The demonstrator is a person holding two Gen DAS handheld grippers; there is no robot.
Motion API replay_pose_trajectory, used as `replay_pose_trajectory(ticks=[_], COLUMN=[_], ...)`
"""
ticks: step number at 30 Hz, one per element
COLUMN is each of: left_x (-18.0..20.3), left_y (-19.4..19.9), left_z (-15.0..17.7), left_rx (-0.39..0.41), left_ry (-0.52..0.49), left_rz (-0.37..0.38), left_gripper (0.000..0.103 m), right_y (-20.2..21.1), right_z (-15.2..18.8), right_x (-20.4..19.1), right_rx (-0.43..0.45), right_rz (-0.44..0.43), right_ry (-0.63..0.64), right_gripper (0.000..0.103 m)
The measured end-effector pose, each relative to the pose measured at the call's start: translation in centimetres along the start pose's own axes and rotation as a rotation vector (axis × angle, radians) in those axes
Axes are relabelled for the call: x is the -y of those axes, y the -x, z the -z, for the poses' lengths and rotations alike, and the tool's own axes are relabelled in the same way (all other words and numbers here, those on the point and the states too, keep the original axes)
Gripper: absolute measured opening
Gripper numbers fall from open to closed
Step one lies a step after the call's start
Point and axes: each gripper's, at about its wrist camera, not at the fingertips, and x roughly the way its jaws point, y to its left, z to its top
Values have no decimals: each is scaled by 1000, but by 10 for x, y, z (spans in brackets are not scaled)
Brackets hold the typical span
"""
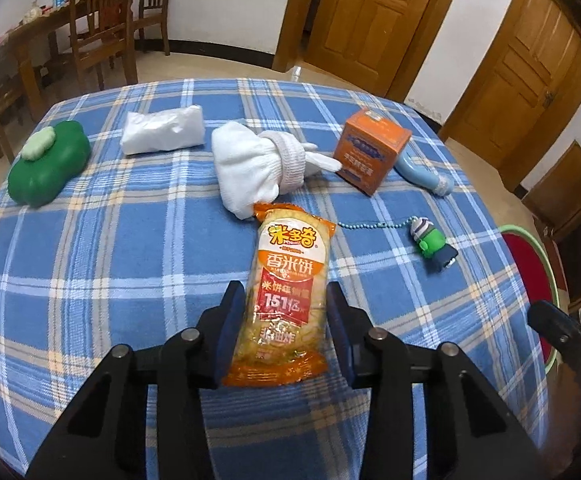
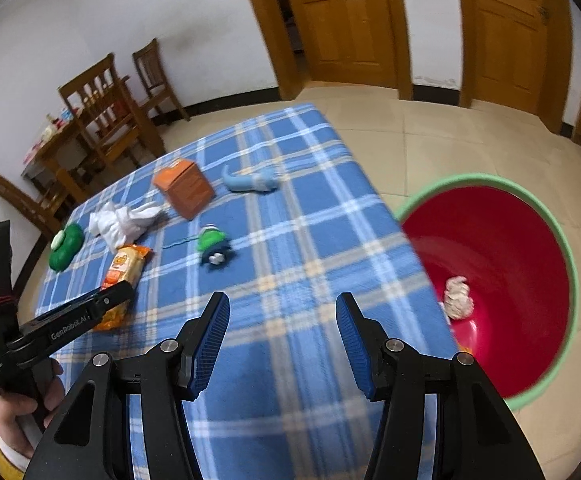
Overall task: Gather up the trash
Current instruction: 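Grasp the green keychain toy with the right gripper, then carry the snack bag and green toy over the red bucket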
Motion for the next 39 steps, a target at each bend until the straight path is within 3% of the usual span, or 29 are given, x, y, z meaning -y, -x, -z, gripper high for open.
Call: replay_pose_trajectory(ticks=[10, 20, 26, 39], left_x=[-16, -24, -24, -15], left_y=[17, 14, 13, 20], left_z=[-1, -3, -3, 0], left_rx=[32, 21, 22, 29], left_ry=[78, 108, 108, 91], left_rz=[18, -17, -26, -31], left_gripper=[38, 38, 38, 38], right_y=[-43, -75, -80, -59], right_z=[-19, -25, -24, -17], right_x=[-32, -53, -55, -32], right_rx=[-49, -71, -59, -35], right_rz=[-39, -57, -42, -68], right_ry=[111, 190, 223, 157], right_gripper=[57, 56, 30, 30])
